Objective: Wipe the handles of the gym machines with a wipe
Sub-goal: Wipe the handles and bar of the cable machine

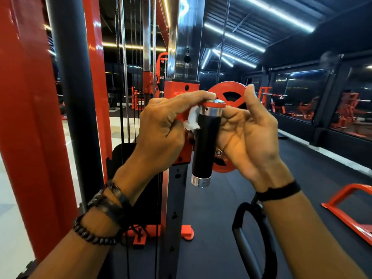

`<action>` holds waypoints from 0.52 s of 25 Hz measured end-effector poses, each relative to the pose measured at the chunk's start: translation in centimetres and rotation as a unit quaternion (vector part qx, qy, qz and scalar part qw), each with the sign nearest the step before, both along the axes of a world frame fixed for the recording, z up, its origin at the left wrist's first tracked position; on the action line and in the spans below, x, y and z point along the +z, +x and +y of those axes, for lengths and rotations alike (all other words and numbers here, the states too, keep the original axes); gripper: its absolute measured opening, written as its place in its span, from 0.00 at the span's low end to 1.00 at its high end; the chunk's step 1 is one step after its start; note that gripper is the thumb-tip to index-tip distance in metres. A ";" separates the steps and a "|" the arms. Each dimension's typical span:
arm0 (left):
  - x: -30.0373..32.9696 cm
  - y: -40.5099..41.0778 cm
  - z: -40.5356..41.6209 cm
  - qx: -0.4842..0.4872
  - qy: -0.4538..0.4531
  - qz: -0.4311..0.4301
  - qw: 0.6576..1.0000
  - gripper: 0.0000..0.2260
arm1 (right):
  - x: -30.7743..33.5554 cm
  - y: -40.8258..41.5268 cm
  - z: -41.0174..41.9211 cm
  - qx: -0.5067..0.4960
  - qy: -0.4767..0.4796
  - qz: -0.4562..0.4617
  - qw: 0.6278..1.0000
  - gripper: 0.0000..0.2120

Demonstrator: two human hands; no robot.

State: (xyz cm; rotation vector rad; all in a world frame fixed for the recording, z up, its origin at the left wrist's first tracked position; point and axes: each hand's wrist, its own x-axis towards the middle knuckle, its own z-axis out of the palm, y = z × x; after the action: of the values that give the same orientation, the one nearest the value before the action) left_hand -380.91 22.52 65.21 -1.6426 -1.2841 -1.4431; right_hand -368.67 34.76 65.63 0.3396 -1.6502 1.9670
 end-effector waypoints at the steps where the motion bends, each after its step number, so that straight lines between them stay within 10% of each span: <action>1: -0.1 -0.1 0.2 -0.003 0.001 -0.004 1.000 0.23 | 0.1 -0.1 0.1 0.008 -0.008 0.003 1.000 0.42; 13: 0.2 0.4 -0.9 0.016 -0.020 -0.009 1.000 0.26 | -6.1 -1.2 -1.3 0.099 -0.061 -0.074 0.990 0.36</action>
State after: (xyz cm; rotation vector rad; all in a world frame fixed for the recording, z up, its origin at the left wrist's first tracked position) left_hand -380.53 21.64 65.40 -1.6319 -1.3502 -1.4247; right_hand -369.86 33.48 59.55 0.3291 -1.6291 2.2800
